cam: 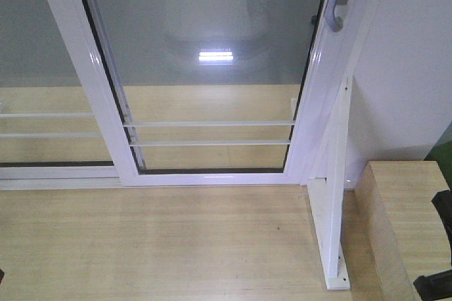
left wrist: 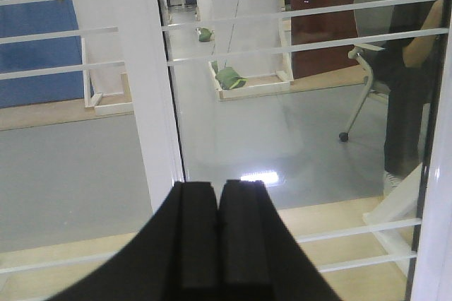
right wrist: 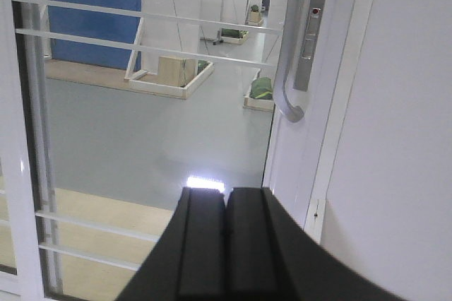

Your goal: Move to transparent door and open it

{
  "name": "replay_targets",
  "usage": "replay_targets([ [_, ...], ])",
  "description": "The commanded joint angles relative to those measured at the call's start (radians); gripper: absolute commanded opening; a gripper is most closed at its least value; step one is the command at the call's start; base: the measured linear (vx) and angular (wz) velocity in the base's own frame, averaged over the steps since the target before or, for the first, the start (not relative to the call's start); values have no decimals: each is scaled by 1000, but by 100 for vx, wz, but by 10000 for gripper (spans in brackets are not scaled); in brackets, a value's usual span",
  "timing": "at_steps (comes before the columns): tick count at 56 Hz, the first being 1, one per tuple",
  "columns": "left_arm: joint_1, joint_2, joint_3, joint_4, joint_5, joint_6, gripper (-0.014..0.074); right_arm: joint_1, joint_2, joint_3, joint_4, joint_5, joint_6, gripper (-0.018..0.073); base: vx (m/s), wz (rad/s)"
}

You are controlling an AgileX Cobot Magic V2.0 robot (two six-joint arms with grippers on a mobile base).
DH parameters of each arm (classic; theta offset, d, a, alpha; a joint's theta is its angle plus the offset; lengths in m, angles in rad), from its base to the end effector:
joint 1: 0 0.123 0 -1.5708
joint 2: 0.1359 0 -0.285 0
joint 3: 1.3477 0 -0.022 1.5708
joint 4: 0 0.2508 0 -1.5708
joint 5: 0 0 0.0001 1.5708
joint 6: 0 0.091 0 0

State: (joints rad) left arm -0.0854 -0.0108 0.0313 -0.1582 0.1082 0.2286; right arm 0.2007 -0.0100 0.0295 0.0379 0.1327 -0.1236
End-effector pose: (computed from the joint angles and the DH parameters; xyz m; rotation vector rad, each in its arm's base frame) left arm 0.0566 -0.0064 0.1935 0.1392 1.6050 -0.0246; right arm 0.0556 0.0118 0.1917 -0.2376 1.6192 0.0920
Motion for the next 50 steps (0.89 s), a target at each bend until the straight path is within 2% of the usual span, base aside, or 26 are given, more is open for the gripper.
replay_targets([
  [1,-6,-5,15,-4,-88,-9,-6,-3,-16,5,-8,-84,-5,-6,31,0],
  [50,-6,-5,15,-4,-88,-9,-6,-3,-16,5,-8,-84,-5,-6,19,0],
])
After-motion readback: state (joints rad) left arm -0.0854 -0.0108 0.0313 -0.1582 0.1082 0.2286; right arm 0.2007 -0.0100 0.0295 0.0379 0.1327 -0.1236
